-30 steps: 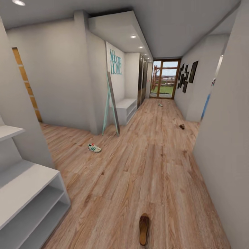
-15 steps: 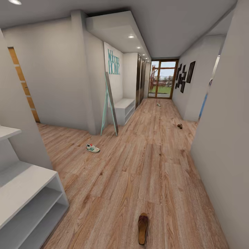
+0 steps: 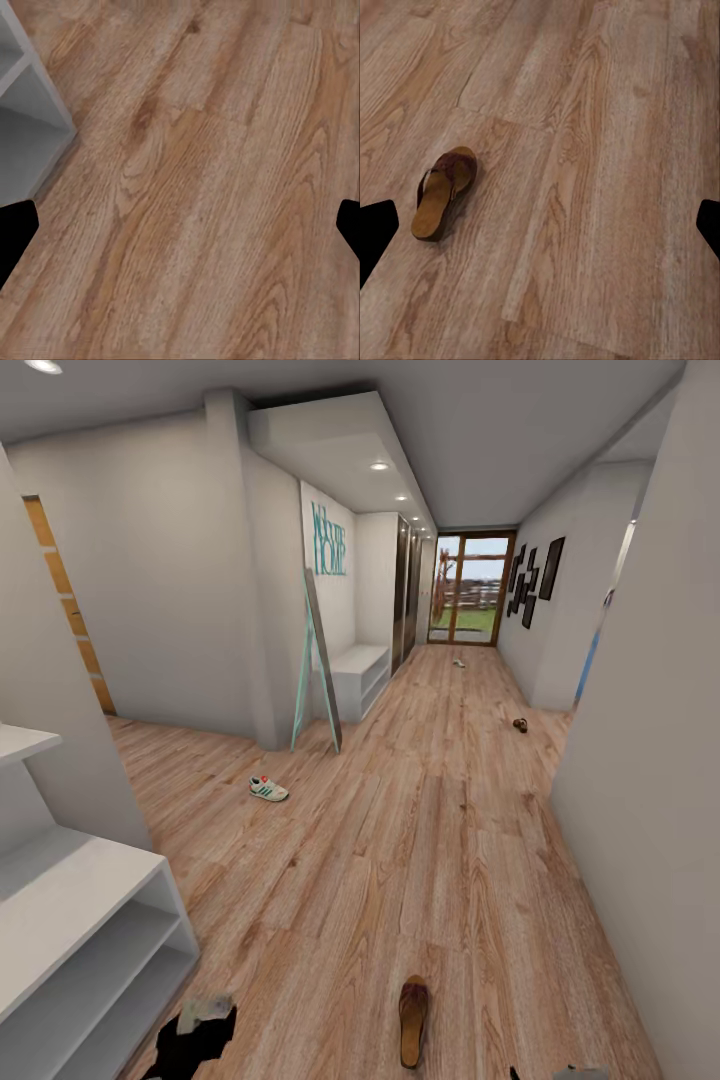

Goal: Pick up the two gym shoes and the two sandals from the corridor floor and place them onto the hallstand (shoe rack) in the corridor, making sure they are on the rack and not on the floor. Arrange them so the two gym shoes are next to each other and the two sandals are next to each other.

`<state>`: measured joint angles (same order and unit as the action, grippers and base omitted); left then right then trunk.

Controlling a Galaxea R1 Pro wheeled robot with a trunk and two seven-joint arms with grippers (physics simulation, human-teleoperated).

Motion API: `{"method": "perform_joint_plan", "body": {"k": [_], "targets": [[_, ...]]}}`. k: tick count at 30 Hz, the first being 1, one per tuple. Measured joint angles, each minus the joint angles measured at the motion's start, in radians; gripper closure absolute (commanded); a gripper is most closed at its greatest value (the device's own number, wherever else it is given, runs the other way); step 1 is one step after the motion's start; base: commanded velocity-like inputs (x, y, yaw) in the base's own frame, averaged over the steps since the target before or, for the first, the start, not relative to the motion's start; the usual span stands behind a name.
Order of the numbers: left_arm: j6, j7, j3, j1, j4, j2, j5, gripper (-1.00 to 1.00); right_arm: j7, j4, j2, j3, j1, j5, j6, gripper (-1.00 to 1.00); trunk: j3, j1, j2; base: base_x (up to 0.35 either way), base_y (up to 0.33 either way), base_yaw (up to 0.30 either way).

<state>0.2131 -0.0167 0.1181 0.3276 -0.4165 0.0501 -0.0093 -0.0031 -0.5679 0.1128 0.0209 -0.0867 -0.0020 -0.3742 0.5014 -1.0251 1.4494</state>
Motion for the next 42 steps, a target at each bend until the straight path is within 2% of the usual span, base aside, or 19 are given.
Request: {"method": "perform_joint_plan", "body": {"k": [1, 2, 3, 9, 10, 12, 18, 19, 26, 32, 42], "targets": [[-0.025, 0.000, -0.002, 0.010, 0.000, -0.002, -0.001, -1.00, 0.000, -0.006, 0.001, 0.000, -0.015, 0.000, 0.016, -1.00, 0.000, 0.000, 0.000, 0.000, 0.000, 0.000], [-0.108, 0.000, -0.016, 0.068, 0.002, -0.007, -0.002, -1.00, -0.001, -0.021, 0.005, 0.000, -0.074, -0.001, 0.100, -1.00, 0.000, 0.000, 0.000, 0.000, 0.000, 0.000], [-0.127, 0.000, -0.022, 0.117, 0.001, -0.008, -0.002, -1.00, -0.001, -0.024, 0.006, 0.000, -0.110, 0.000, 0.126, -1.00, 0.000, 0.000, 0.000, 0.000, 0.000, 0.000], [-0.178, 0.001, -0.060, 0.182, 0.001, -0.014, -0.003, -1.00, -0.001, -0.030, 0.007, 0.000, -0.234, -0.001, 0.245, -1.00, 0.000, 0.000, 0.000, 0.000, 0.000, 0.000], [-0.189, 0.003, -0.083, 0.203, 0.002, -0.020, -0.004, -1.00, 0.000, -0.031, 0.006, 0.000, -0.291, -0.002, 0.282, -1.00, 0.000, 0.000, 0.000, 0.000, 0.000, 0.000], [-0.191, 0.004, -0.091, 0.209, 0.002, -0.020, -0.005, -1.00, 0.003, -0.034, 0.006, 0.000, -0.322, -0.003, 0.293, -1.00, 0.000, 0.000, 0.000, 0.000, 0.000, 0.000], [-0.185, 0.005, -0.102, 0.208, 0.002, -0.015, -0.005, -1.00, 0.007, -0.052, 0.003, -0.004, -0.351, -0.002, 0.305, -1.00, 0.000, 0.000, 0.000, 0.000, 0.000, 0.000], [-0.167, 0.005, -0.103, 0.203, 0.004, -0.009, -0.005, -1.00, 0.008, -0.049, 0.006, -0.005, -0.359, 0.001, 0.308, -1.00, 0.000, 0.000, 0.000, 0.000, 0.000, 0.000], [-0.154, 0.003, -0.101, 0.191, 0.003, -0.005, -0.004, -1.00, 0.008, -0.049, 0.008, -0.004, -0.361, 0.000, 0.309, -1.00, 0.000, 0.000, 0.000, 0.014, 0.000, 0.000], [-0.153, 0.003, -0.099, 0.190, 0.004, -0.005, -0.003, -1.00, 0.006, -0.045, 0.009, -0.006, -0.361, 0.002, 0.312, -1.00, 0.000, 0.001, 0.000, 0.226, 0.000, -0.021], [-0.153, 0.003, -0.099, 0.190, 0.004, -0.006, -0.003, -1.00, 0.006, -0.045, 0.009, -0.006, -0.360, 0.002, 0.313, -1.00, 0.000, 0.000, 0.000, 0.214, 0.000, -0.233]]}}
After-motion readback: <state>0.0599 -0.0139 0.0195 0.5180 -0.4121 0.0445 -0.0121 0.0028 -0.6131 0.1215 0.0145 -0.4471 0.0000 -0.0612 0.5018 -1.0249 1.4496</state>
